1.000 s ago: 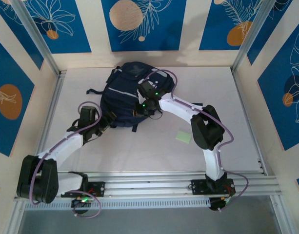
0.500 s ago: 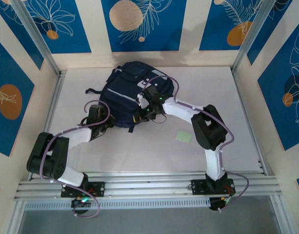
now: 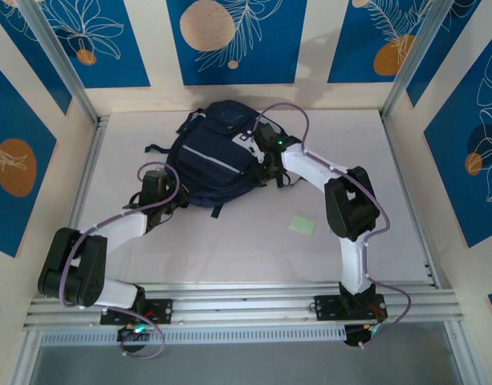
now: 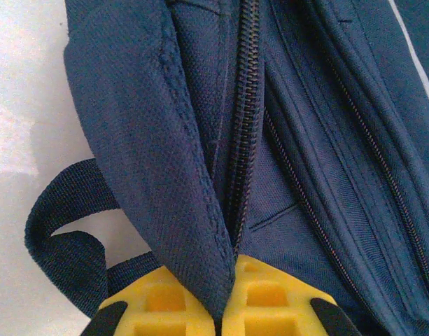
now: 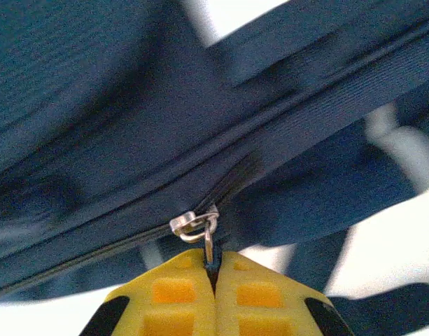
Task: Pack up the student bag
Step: Zip the student bag at the top-center of the table.
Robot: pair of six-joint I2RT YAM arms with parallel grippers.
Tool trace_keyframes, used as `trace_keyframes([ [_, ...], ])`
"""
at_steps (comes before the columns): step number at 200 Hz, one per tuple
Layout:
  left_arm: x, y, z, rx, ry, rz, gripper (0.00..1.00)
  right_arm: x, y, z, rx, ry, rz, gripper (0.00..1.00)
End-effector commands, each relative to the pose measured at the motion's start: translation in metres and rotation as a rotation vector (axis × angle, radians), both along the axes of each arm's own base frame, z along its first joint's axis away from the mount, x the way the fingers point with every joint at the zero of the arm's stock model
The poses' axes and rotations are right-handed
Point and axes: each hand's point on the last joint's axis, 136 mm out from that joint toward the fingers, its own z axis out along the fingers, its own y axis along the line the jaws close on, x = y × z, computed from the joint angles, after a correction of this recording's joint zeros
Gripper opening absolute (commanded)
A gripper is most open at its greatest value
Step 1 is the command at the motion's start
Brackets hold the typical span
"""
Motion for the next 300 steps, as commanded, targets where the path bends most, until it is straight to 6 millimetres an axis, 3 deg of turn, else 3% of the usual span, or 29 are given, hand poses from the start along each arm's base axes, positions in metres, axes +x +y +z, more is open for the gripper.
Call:
trace_keyframes([
  [1, -0.001, 0.037, 0.004, 0.088, -0.012, 0.104, 0.0, 0.025, -0.091, -0.001, -0.306, -0.039, -0.18, 0.0],
  [31, -0.002, 0.044, 0.009, 0.091, -0.015, 0.116, 0.0, 0.047, -0.094, -0.001, -0.296, -0.087, -0.216, 0.0],
  [59, -0.003, 0.044, 0.011, 0.093, -0.017, 0.102, 0.0, 0.04, -0.082, 0.001, -0.239, -0.059, -0.21, 0.0],
  [73, 0.0, 0.038, 0.015, 0.092, -0.028, 0.063, 0.0, 0.027, -0.064, 0.005, -0.146, -0.016, -0.179, 0.0],
  [104, 0.005, 0.014, 0.025, 0.043, -0.063, -0.074, 0.0, -0.01, -0.013, 0.033, 0.113, 0.027, -0.076, 0.36],
  [118, 0.005, 0.004, 0.029, 0.021, -0.076, -0.129, 0.0, -0.019, 0.003, 0.043, 0.2, 0.043, -0.072, 0.47],
  [166, 0.003, -0.02, 0.037, -0.034, -0.126, -0.258, 0.0, -0.018, 0.052, 0.061, 0.398, 0.049, -0.093, 0.65],
  [231, -0.005, -0.029, 0.028, -0.047, -0.114, -0.296, 0.0, -0.004, 0.099, 0.037, 0.538, 0.14, -0.116, 0.72],
  [256, -0.005, -0.036, 0.025, -0.064, -0.11, -0.308, 0.0, -0.023, 0.122, 0.036, 0.607, 0.208, -0.064, 0.72],
  [300, -0.002, -0.049, 0.018, -0.077, -0.099, -0.324, 0.0, -0.087, 0.153, 0.035, 0.596, 0.277, 0.01, 0.71],
])
